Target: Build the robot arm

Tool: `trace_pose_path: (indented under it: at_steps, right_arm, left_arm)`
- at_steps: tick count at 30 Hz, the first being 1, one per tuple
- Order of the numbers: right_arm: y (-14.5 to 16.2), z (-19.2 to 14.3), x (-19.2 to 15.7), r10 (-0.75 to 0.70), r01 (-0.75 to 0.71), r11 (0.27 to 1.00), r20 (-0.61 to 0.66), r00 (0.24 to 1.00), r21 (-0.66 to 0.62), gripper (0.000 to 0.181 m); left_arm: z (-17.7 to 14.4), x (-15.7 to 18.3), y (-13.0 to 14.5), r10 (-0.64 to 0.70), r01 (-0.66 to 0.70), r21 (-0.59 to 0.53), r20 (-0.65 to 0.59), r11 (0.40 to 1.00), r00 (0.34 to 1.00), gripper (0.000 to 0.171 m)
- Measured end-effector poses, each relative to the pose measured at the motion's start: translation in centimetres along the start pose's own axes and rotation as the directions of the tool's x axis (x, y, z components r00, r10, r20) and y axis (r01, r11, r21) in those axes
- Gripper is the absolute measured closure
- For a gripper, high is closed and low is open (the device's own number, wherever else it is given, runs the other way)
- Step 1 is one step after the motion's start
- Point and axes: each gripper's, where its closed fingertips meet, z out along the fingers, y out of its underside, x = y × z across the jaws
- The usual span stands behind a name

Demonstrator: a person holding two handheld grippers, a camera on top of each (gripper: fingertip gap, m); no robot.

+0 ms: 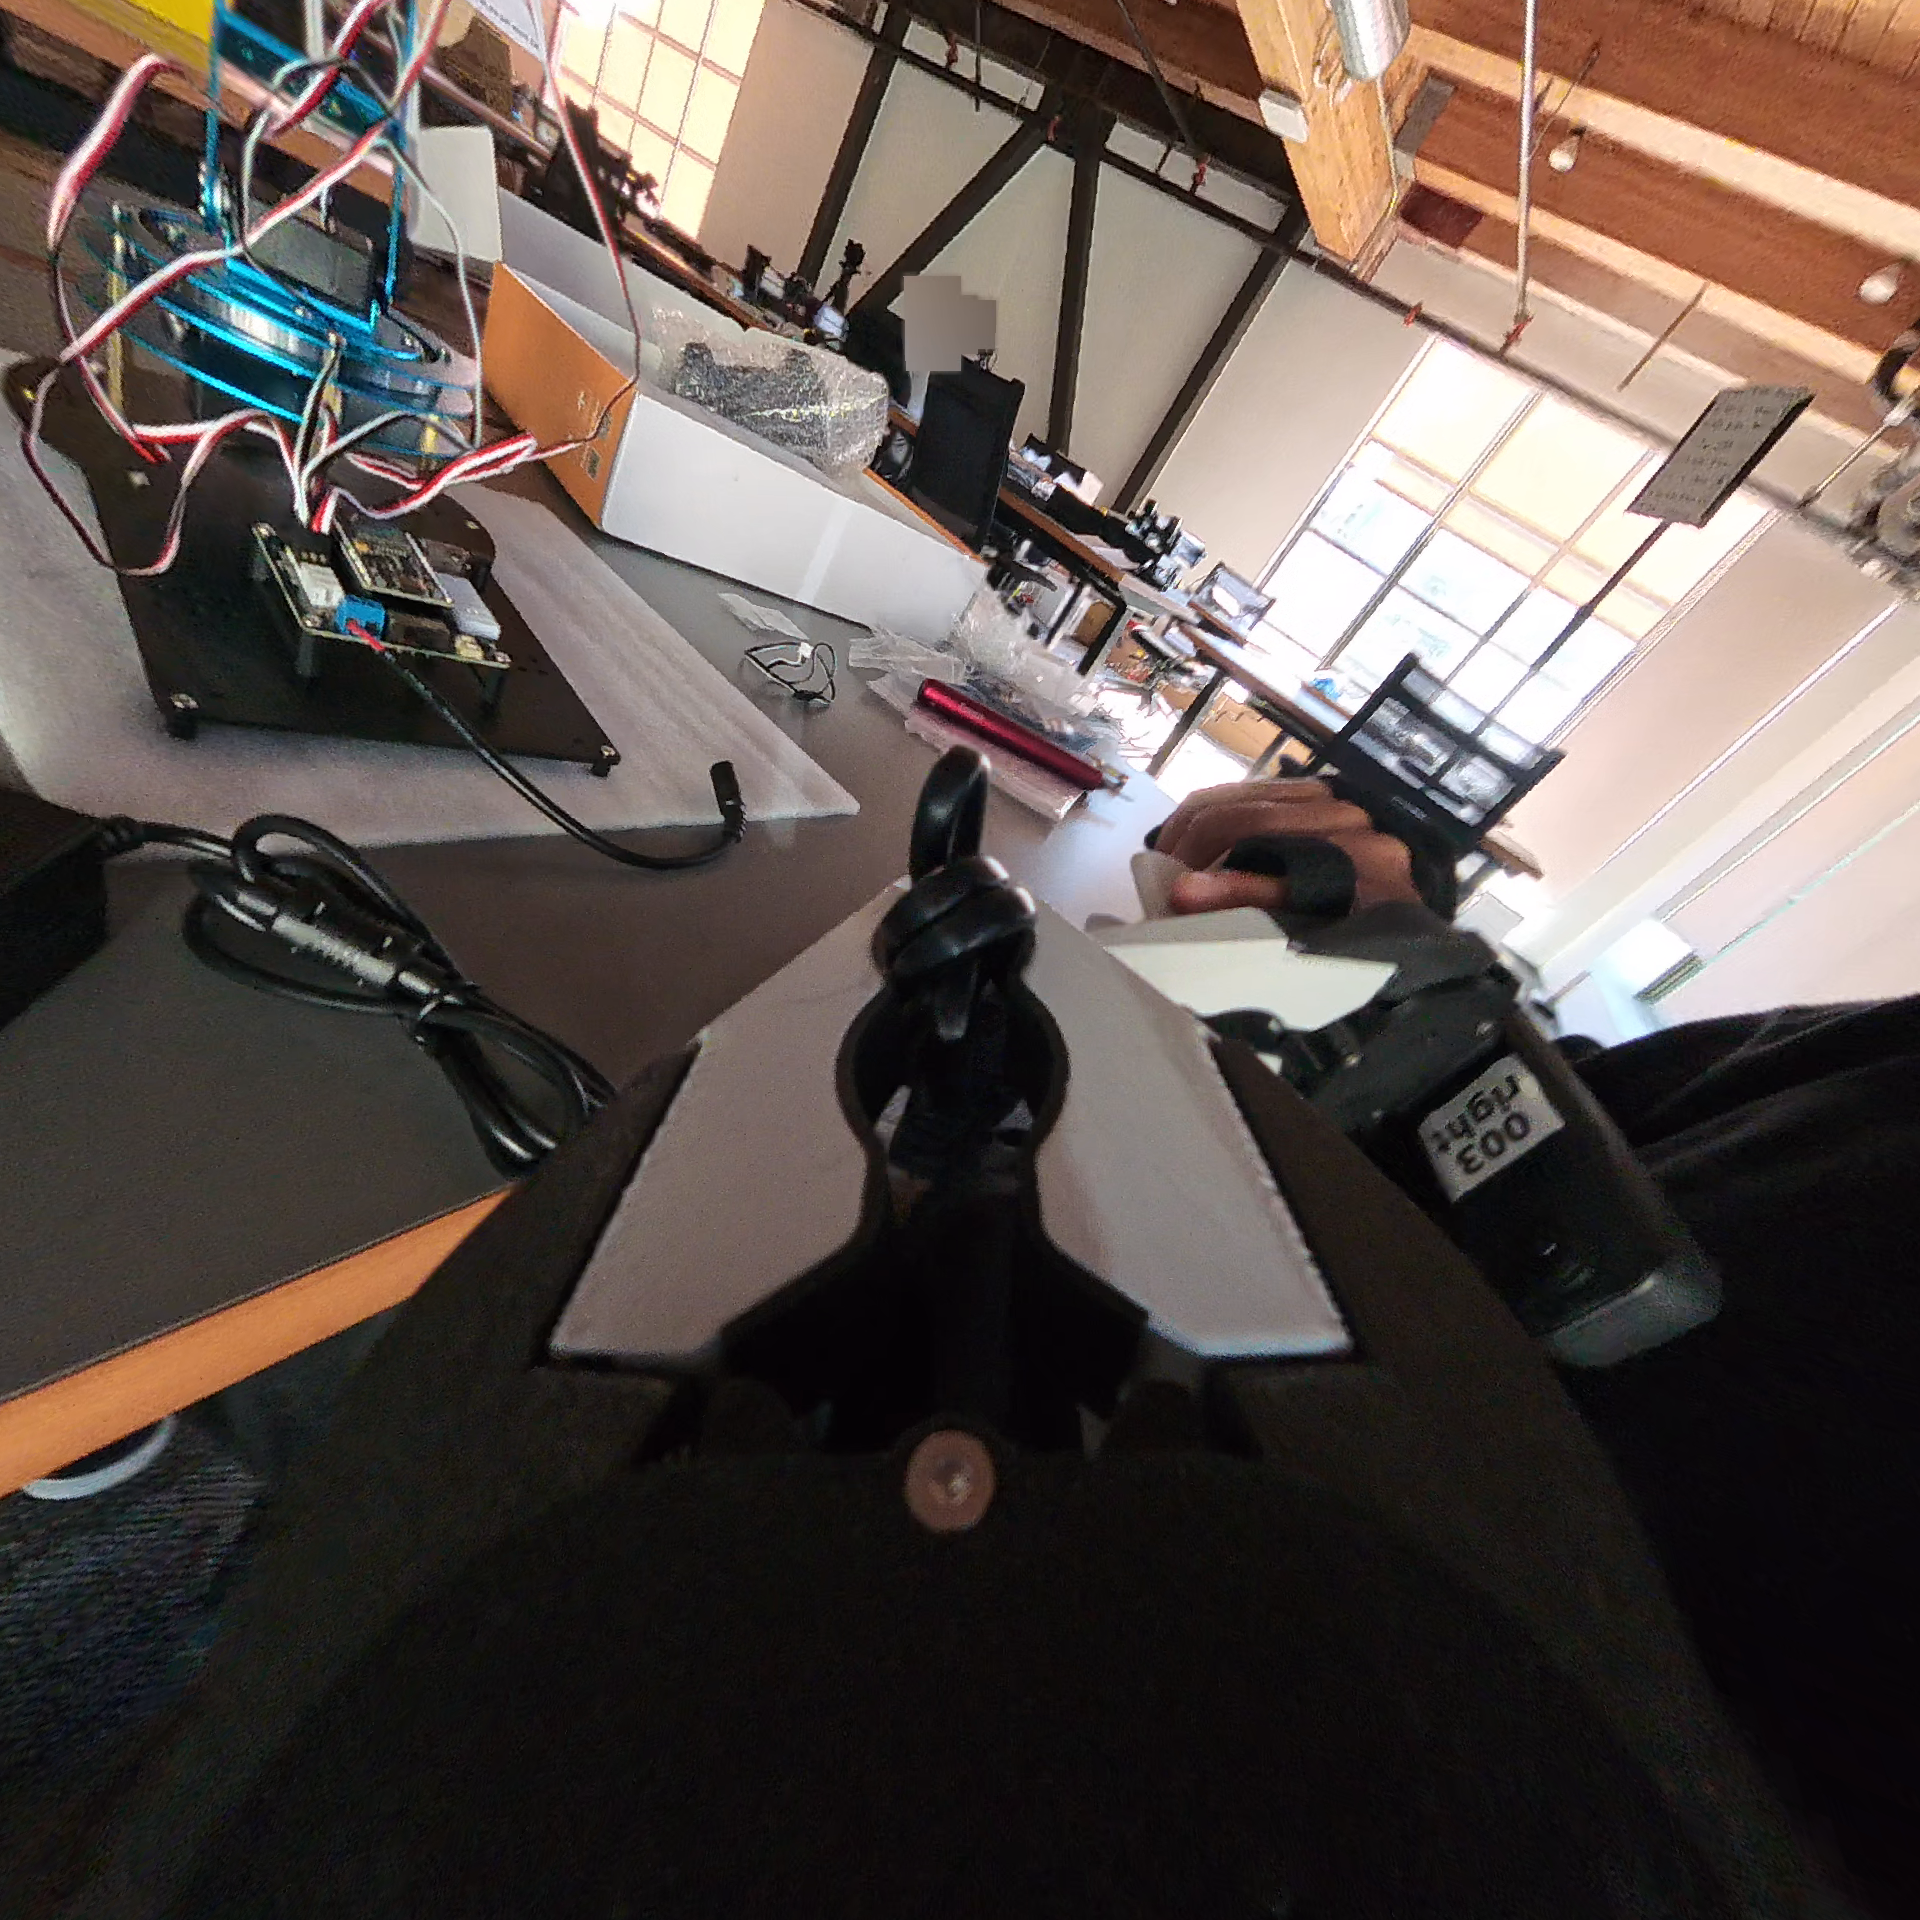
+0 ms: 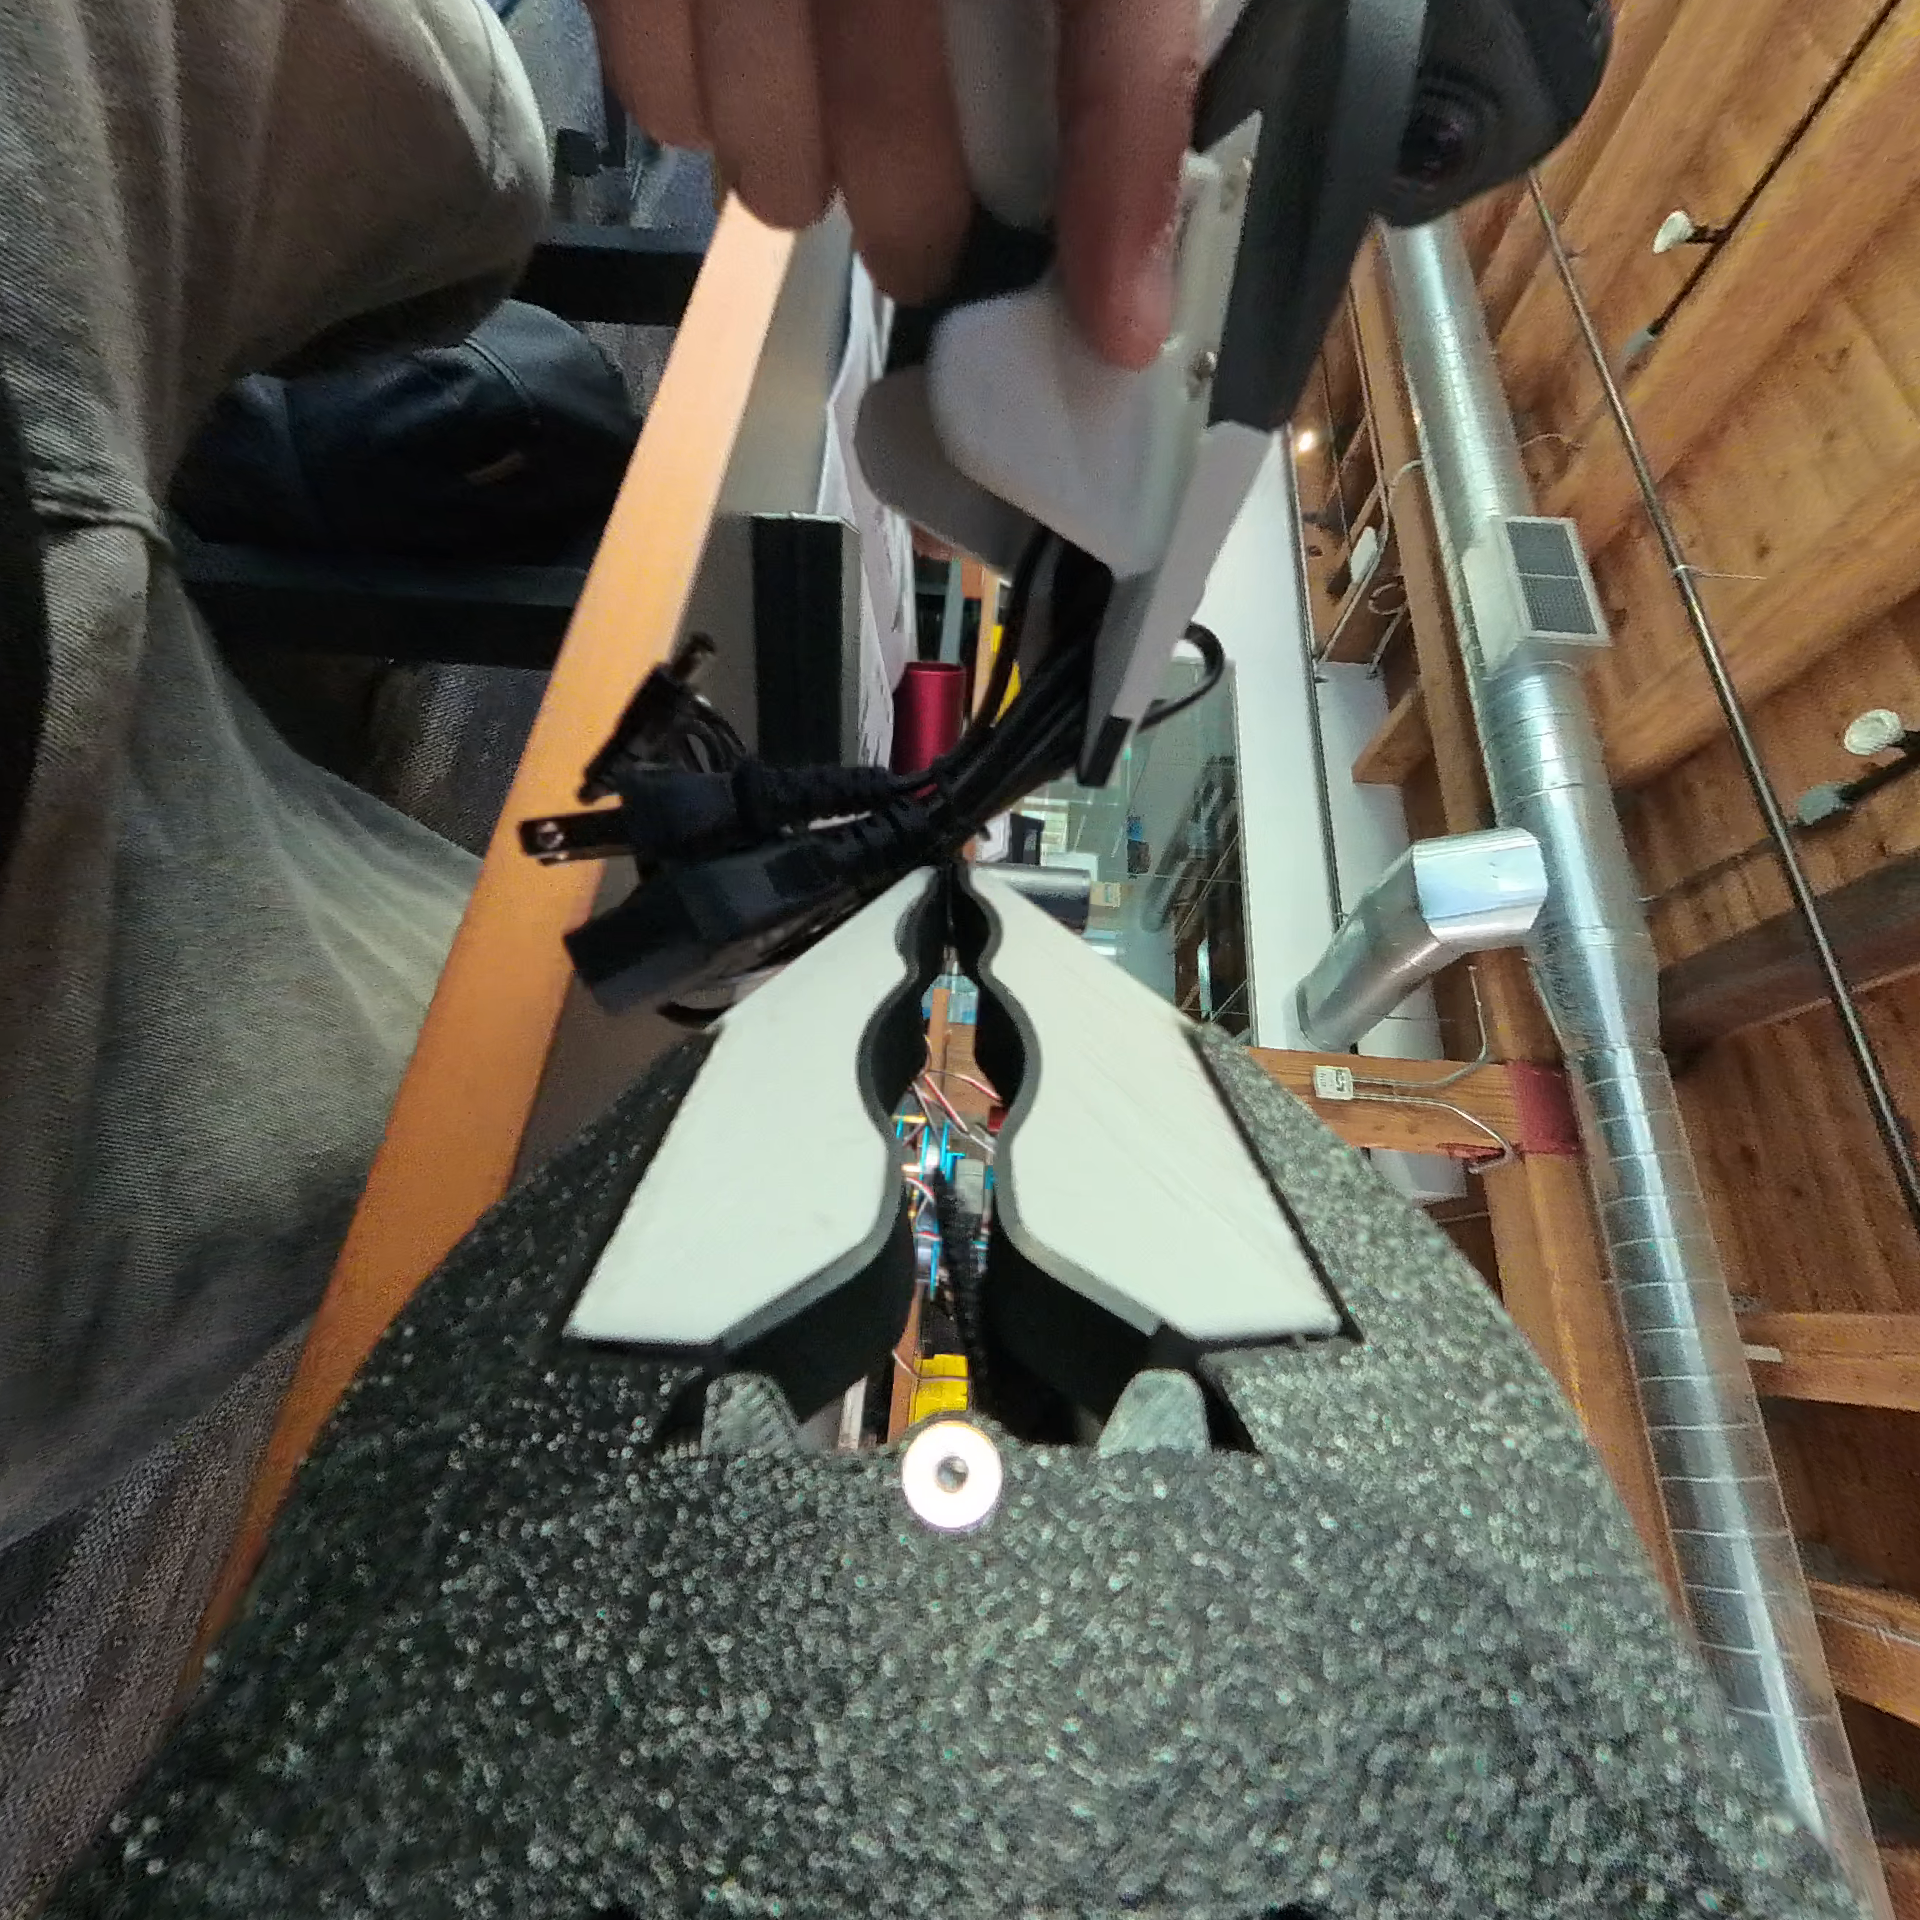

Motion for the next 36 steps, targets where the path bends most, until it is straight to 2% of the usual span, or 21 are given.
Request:
trace_pose_path:
  at_steps: [4,6,8,10,12,14,16,18,20,22,23,25,27,30,32,34,36]
  right_arm:
    - [0.9,-0.3,1.1,0.066,-0.065,0.998,-0.048,0.997,0.010,0.181]
    - [0.8,-0.3,0.7,0.278,-0.280,0.958,0.039,0.960,0.062,0.180]
    - [0.7,-0.6,0.9,0.523,-0.547,0.830,0.187,0.832,0.111,0.171]
    - [0.8,-0.9,1.6,0.720,-0.784,0.611,0.332,0.609,0.110,0.165]
    - [0.6,-1.3,1.9,0.808,-0.946,0.321,0.509,0.297,0.041,0.158]
    - [0.4,-1.7,2.7,0.770,-0.998,0.027,0.638,-0.011,-0.050,0.149]
    - [0.3,-2.1,3.1,0.643,-0.969,-0.180,0.726,-0.245,-0.168,0.150]
    - [0.2,-2.1,2.6,0.497,-0.889,-0.313,0.740,-0.452,-0.333,0.148]
    - [0.0,-2.2,2.2,0.322,-0.774,-0.403,0.716,-0.619,-0.488,0.140]
    - [-0.2,-2.6,1.8,0.122,-0.636,-0.438,0.658,-0.743,-0.636,0.141]
    - [-0.4,-2.9,1.5,0.065,-0.604,-0.429,0.644,-0.763,-0.672,0.147]
    - [-1.0,-3.2,0.8,0.045,-0.595,-0.396,0.632,-0.774,-0.700,0.157]
    - [-1.1,-3.1,1.1,0.028,-0.589,-0.406,0.635,-0.772,-0.698,0.163]
    - [-1.2,-3.2,0.8,0.076,-0.630,-0.383,0.657,-0.750,-0.676,0.178]
    - [-0.8,-2.7,0.7,0.150,-0.662,-0.401,0.668,-0.729,-0.633,0.181]
    - [-0.6,-2.5,0.4,0.266,-0.740,-0.357,0.697,-0.666,-0.570,0.181]
    - [-0.5,-2.0,0.5,0.457,-0.863,-0.265,0.732,-0.505,-0.431,0.181]
  left_arm:
    - [0.1,0.7,-0.1,0.132,-0.132,-0.012,0.035,0.991,0.991,0.163]
    - [-0.1,1.0,-0.2,0.203,-0.203,-0.009,0.072,0.979,0.977,0.163]
    - [-0.4,1.0,-0.5,0.258,-0.260,0.004,0.107,0.965,0.960,0.163]
    - [-0.5,1.4,-0.8,0.290,-0.293,0.023,0.103,0.956,0.952,0.163]
    - [-0.6,1.7,-1.0,0.318,-0.323,0.032,0.108,0.946,0.942,0.163]
    - [-0.5,1.9,-1.0,0.352,-0.357,0.031,0.111,0.934,0.929,0.163]
    - [-0.4,2.1,-0.9,0.372,-0.377,0.032,0.104,0.926,0.922,0.162]
    - [-0.4,2.5,-0.8,0.405,-0.410,0.033,0.099,0.911,0.909,0.162]
    - [-0.3,3.1,-0.6,0.457,-0.461,0.033,0.087,0.887,0.885,0.163]
    - [-0.3,3.7,-0.4,0.497,-0.500,0.033,0.068,0.865,0.865,0.162]
    - [-0.3,4.0,-0.3,0.512,-0.514,0.035,0.062,0.857,0.857,0.162]
    - [-0.2,4.4,-0.1,0.534,-0.536,0.030,0.053,0.844,0.844,0.162]
    - [-0.1,4.6,0.1,0.552,-0.553,0.024,0.050,0.833,0.832,0.162]
    - [0.0,4.7,0.3,0.555,-0.557,0.020,0.048,0.830,0.830,0.162]
    - [0.1,4.6,0.3,0.560,-0.561,0.012,0.051,0.828,0.827,0.162]
    - [0.2,4.2,0.5,0.560,-0.561,-0.006,0.065,0.828,0.826,0.162]
    - [0.3,3.3,0.6,0.546,-0.546,-0.029,0.097,0.837,0.832,0.162]
